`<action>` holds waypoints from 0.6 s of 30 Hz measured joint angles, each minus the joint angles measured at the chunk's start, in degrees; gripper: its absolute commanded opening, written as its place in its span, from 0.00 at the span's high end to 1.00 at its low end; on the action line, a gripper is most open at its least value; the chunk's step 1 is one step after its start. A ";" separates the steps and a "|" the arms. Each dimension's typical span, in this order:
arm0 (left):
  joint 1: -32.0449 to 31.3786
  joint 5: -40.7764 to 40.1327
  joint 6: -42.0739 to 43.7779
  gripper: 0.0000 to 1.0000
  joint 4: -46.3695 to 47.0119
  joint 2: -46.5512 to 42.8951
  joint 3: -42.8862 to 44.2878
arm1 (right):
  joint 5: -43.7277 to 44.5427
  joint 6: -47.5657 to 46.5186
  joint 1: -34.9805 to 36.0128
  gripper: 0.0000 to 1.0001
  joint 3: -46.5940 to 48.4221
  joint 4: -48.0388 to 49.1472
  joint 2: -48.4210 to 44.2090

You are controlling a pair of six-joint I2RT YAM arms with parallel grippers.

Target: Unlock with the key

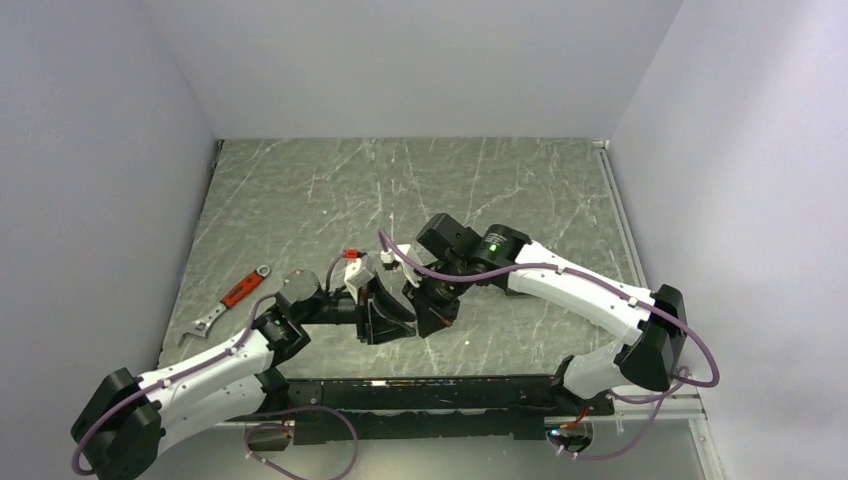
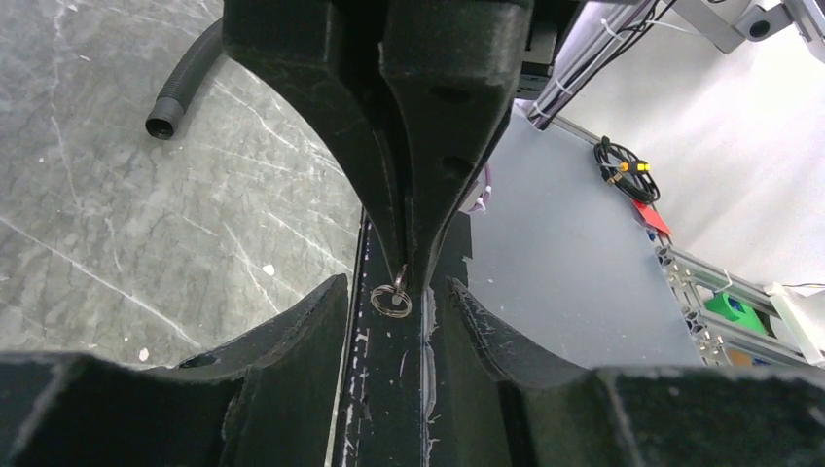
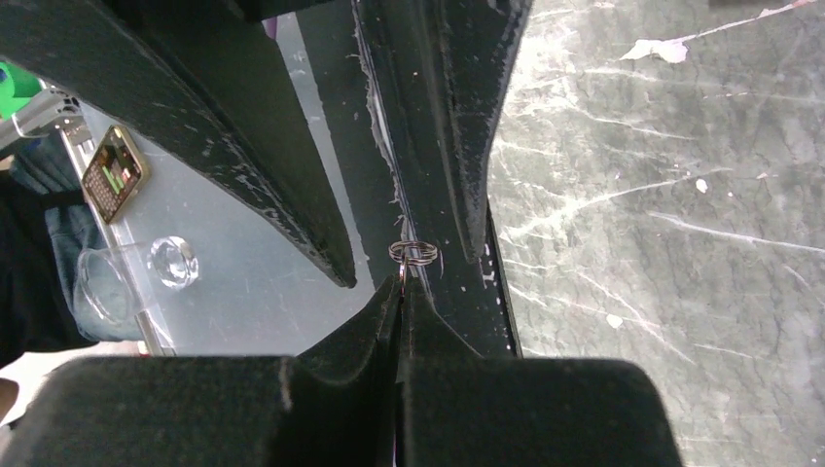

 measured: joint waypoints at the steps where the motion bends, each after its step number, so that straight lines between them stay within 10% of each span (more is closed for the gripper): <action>1: -0.09 0.17 -0.04 0.56 0.79 0.59 0.00 | -0.15 -0.02 0.00 1.00 0.02 0.00 0.00; 13: -1.33 1.16 -1.31 0.93 3.85 3.32 0.55 | -1.22 -0.28 0.00 1.00 0.22 -0.07 -0.02; 18: -1.33 1.42 -1.62 0.93 3.43 2.89 0.55 | -1.29 -0.70 0.00 1.00 0.22 -0.42 -0.15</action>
